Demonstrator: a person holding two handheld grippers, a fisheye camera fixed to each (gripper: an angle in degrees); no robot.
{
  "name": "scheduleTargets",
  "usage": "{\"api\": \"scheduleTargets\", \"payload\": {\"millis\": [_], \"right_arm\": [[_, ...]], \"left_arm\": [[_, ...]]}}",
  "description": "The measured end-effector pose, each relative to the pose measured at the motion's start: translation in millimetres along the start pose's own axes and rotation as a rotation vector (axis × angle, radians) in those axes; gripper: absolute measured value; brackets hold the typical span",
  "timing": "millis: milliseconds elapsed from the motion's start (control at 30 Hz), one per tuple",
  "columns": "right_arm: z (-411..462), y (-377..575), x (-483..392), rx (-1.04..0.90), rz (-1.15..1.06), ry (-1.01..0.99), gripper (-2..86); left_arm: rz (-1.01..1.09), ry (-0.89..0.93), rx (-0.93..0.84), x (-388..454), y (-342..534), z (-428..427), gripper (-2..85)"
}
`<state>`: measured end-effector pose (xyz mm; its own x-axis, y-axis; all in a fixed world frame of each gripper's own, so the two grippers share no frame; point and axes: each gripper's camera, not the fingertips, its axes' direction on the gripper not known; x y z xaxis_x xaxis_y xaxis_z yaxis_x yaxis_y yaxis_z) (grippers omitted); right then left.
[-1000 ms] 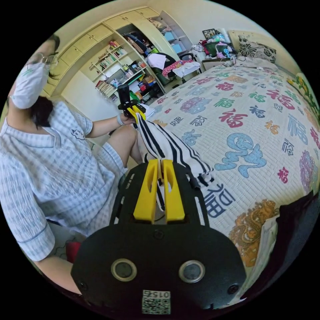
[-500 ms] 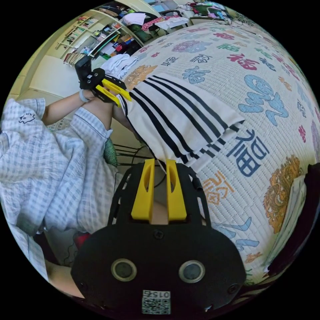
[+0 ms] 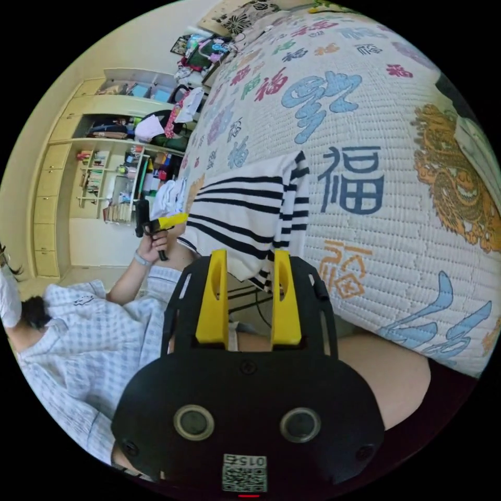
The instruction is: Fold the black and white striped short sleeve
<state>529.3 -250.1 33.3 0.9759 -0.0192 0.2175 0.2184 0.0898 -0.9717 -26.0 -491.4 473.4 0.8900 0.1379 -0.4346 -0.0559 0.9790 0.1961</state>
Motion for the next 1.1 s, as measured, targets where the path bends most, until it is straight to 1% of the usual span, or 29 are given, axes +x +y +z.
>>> {"api": "scheduleTargets", "payload": {"millis": [33,67,100,167,233,300,400,467,533,567,633,700,800,833,900,967,1000,1033,1067,1100], "right_arm": [[7.3,0.6,1.8,-0.048,0.011,0.071,13.3],[15.3,1.8,3.6,-0.092,0.016,0.104,13.3],[18.8,2.3,4.8,-0.106,0.017,0.097,13.2],[27.6,-1.6,12.0,-0.133,0.042,0.071,11.6],[32.9,-8.4,20.1,-0.148,0.077,0.059,8.2],[35.2,-12.8,26.3,-0.151,0.083,0.025,5.4],[19.4,-11.3,21.3,-0.091,0.023,0.052,4.1],[6.0,-8.2,19.2,-0.034,-0.004,0.055,3.5],[13.0,-10.9,23.0,-0.066,0.002,0.090,3.5],[27.7,-14.6,26.9,-0.134,0.009,0.154,3.6],[48.9,-19.1,32.8,-0.207,-0.001,0.223,3.9],[51.6,-21.5,39.6,-0.209,0.031,0.195,4.5],[46.2,-14.5,46.3,-0.214,0.048,0.144,4.8],[39.7,-9.3,46.3,-0.198,0.048,0.143,4.5],[25.4,-0.6,42.1,-0.145,0.041,0.169,5.0],[9.6,7.4,23.1,-0.076,-0.032,0.242,5.5],[8.0,8.2,16.4,-0.065,-0.060,0.261,5.5],[8.5,8.0,1.8,-0.055,-0.126,0.284,5.4],[14.4,5.8,-11.2,-0.055,-0.187,0.298,5.3],[19.6,3.8,-16.5,-0.062,-0.212,0.302,5.0]], "left_arm": [[-0.077,0.034,-0.007,-11.7,-0.5,6.3,14.0],[-0.108,0.045,-0.030,-16.1,-0.4,16.7,14.0],[-0.116,0.047,-0.049,-16.4,-0.3,23.5,13.8],[-0.115,0.062,-0.169,-11.4,-1.0,57.5,12.0],[-0.092,0.068,-0.208,-4.2,-2.5,78.3,9.5],[-0.055,0.048,-0.186,5.9,-6.4,88.9,7.7],[0.071,-0.029,-0.173,36.0,-16.0,91.8,6.4],[0.191,-0.109,-0.157,61.0,-19.1,93.2,6.1],[0.182,-0.165,-0.173,62.6,-19.6,104.0,6.1],[0.143,-0.184,-0.205,55.0,-18.1,116.7,6.3],[0.107,-0.235,-0.233,43.3,-11.1,134.2,6.5],[0.098,-0.245,-0.195,43.5,-3.1,139.8,6.8],[0.136,-0.351,-0.219,64.8,4.2,145.9,7.6],[0.136,-0.390,-0.240,71.7,6.0,144.5,7.9],[0.123,-0.450,-0.227,81.9,8.7,133.7,8.2],[0.121,-0.561,-0.187,101.7,8.2,115.0,7.9],[0.137,-0.576,-0.173,109.2,7.1,111.4,7.7],[0.196,-0.587,-0.129,127.4,4.9,106.5,7.2],[0.275,-0.564,-0.099,146.2,2.3,108.1,7.1],[0.309,-0.553,-0.103,154.2,0.4,112.2,7.1]]}}
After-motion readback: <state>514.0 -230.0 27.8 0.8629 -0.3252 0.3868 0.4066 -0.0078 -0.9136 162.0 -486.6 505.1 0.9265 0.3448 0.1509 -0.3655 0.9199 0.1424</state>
